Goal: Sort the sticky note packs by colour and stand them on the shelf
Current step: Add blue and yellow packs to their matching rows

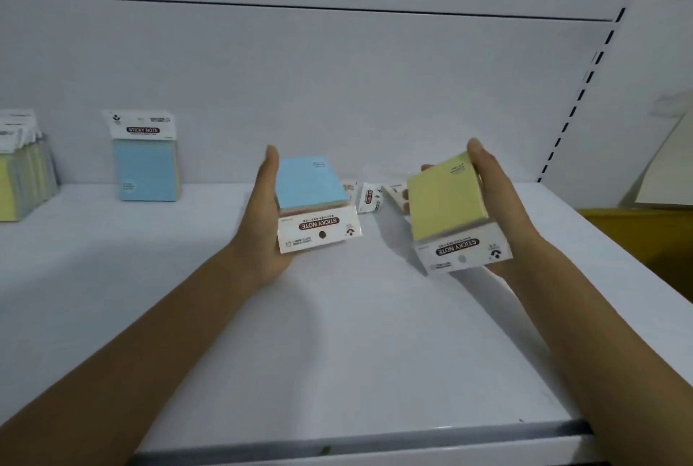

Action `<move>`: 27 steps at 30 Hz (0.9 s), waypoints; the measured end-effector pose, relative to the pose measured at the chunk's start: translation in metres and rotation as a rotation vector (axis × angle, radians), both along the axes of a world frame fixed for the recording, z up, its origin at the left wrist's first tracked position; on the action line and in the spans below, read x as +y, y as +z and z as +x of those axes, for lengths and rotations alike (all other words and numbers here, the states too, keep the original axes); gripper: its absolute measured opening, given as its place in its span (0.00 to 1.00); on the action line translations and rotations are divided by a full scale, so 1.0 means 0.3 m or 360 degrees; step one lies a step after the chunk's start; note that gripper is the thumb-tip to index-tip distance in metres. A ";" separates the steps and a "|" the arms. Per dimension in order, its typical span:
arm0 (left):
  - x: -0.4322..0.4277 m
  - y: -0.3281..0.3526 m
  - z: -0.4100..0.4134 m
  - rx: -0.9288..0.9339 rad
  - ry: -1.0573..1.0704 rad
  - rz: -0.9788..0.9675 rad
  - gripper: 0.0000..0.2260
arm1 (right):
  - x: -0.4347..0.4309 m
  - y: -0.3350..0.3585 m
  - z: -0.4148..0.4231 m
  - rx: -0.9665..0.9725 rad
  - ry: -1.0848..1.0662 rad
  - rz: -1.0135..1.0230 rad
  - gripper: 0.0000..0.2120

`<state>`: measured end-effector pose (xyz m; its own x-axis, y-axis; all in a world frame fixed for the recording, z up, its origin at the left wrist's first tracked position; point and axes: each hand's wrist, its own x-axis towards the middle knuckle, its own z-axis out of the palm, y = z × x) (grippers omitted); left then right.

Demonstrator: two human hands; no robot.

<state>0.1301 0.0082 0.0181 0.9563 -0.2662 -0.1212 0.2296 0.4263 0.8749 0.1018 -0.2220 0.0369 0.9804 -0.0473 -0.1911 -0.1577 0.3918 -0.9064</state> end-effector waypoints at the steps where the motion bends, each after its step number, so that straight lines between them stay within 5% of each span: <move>1: -0.003 -0.004 -0.001 0.0017 0.0023 0.0038 0.23 | -0.007 0.003 -0.001 0.0033 0.0087 0.0169 0.32; 6: -0.023 -0.019 0.004 -0.0009 0.0112 0.0172 0.07 | -0.029 -0.015 0.002 0.0069 0.0163 0.0285 0.25; 9: -0.025 -0.032 0.007 -0.0098 0.0127 0.0219 0.08 | -0.033 -0.021 -0.007 0.0121 -0.0070 0.0069 0.13; 12: -0.017 -0.040 0.018 -0.0183 0.0214 0.0203 0.11 | -0.036 -0.037 -0.009 0.0121 -0.0124 -0.0123 0.13; 16: -0.013 -0.048 0.031 -0.0238 0.0350 0.0083 0.10 | -0.026 -0.032 0.005 0.0004 -0.0140 -0.0033 0.10; 20: -0.019 -0.074 0.027 -0.0403 0.0447 0.0303 0.15 | 0.000 -0.009 0.014 -0.0298 0.0008 0.0149 0.06; 24: -0.030 -0.075 0.022 -0.0482 0.0415 0.0488 0.11 | 0.055 -0.032 0.004 -0.0249 0.0197 -0.0115 0.09; 27: -0.046 -0.069 0.013 -0.0517 0.0384 0.0616 0.03 | 0.086 -0.057 -0.005 -0.0339 0.0064 -0.0861 0.16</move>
